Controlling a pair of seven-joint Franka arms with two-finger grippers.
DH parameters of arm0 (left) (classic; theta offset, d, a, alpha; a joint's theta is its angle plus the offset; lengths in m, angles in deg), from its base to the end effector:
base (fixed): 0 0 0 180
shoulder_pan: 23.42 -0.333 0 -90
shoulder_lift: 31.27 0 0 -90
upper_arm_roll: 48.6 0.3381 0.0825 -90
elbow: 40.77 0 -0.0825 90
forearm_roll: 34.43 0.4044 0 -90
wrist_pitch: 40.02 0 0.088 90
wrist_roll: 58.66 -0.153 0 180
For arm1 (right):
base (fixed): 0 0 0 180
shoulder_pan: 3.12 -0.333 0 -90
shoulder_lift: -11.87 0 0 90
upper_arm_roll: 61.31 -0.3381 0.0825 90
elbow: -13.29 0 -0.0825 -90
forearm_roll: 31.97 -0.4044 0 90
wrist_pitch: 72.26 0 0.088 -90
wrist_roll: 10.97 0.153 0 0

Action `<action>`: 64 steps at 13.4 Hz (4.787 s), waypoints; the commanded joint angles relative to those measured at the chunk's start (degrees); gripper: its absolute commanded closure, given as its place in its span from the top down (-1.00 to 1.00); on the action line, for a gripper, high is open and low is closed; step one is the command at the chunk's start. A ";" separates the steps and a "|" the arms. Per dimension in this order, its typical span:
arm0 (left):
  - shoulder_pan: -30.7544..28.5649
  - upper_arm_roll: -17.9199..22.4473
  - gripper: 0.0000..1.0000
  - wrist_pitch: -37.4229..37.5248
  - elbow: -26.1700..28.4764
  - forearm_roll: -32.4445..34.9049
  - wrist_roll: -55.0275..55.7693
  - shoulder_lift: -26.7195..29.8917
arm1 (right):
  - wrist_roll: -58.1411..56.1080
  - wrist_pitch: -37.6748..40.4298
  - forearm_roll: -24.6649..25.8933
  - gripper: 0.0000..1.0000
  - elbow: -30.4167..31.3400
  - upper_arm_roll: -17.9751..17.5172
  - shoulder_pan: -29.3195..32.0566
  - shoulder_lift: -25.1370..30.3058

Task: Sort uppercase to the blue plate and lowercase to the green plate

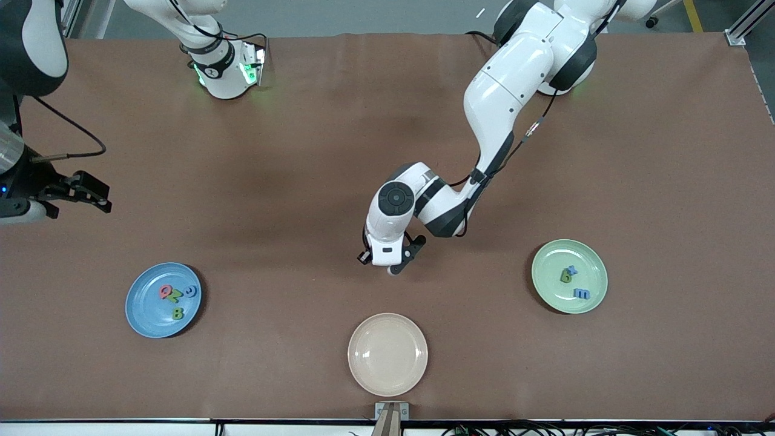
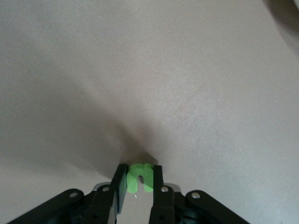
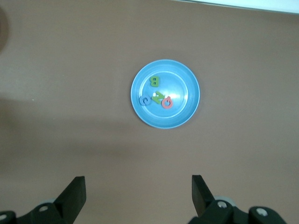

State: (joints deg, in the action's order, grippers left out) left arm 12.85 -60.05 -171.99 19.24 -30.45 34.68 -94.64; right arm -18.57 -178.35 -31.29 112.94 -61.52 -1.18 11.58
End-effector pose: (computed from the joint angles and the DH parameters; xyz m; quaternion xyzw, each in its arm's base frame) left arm 0.6031 -0.5768 0.1285 0.9007 0.4226 -0.0257 0.0978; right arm 0.6003 -0.0196 0.5395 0.9972 0.0525 0.0530 0.0101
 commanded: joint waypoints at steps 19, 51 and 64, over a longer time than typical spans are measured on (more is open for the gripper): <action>-31.49 2.57 -0.87 19.56 20.84 7.80 -48.65 27.15 | 6.80 6.24 -0.50 1.00 -10.35 0.65 -0.53 0.11; -42.24 -3.05 1.00 43.36 20.06 3.52 -74.51 52.80 | 6.80 14.07 -0.76 1.00 -14.57 0.92 0.70 -1.30; -39.78 3.63 1.00 46.10 31.13 -5.02 -85.52 65.74 | 7.07 13.89 -0.85 1.00 -14.57 0.92 0.70 -1.39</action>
State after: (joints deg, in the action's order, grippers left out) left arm -27.46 -56.92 -124.46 46.87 -33.61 -49.81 -31.81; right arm -12.26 -164.93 -31.31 99.10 -60.12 -1.21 10.40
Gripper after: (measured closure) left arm 0.000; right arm 0.000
